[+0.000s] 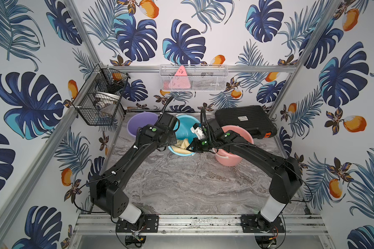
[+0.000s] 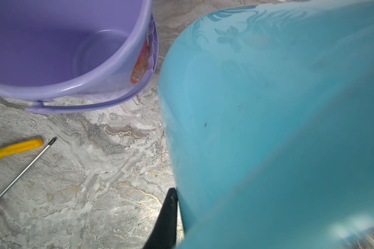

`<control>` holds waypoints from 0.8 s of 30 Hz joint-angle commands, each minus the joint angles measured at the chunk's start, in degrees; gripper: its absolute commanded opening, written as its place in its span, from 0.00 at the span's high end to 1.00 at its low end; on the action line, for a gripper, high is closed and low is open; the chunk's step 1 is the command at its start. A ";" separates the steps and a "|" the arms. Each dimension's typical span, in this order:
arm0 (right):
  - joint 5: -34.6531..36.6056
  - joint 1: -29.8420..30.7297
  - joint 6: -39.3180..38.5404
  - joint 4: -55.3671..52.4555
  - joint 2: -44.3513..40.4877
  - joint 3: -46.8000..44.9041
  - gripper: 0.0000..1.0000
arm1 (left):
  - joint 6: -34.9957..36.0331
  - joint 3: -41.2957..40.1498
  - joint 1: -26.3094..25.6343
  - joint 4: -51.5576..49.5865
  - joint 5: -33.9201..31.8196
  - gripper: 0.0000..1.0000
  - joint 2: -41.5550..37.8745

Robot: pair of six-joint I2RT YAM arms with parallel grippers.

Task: Wipe the inside of the bucket with a cloth
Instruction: Wipe the dirt from the inside of the bucket.

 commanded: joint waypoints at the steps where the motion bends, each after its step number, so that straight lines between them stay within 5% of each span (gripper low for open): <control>1: 8.43 -0.01 -2.15 -6.55 0.63 1.88 1.00 | -0.73 0.38 0.00 4.11 -0.47 1.00 0.25; 5: 26.79 0.05 -5.11 -12.26 -0.71 1.90 1.00 | 0.21 0.98 -0.02 3.09 0.58 1.00 0.90; 10: 40.80 0.01 -9.12 -12.66 -1.00 3.41 1.00 | 1.50 1.61 -0.02 0.75 1.36 1.00 1.61; 24: 56.02 1.57 -17.59 -2.55 9.46 16.35 1.00 | 4.70 2.71 -0.11 -3.95 8.47 1.00 1.53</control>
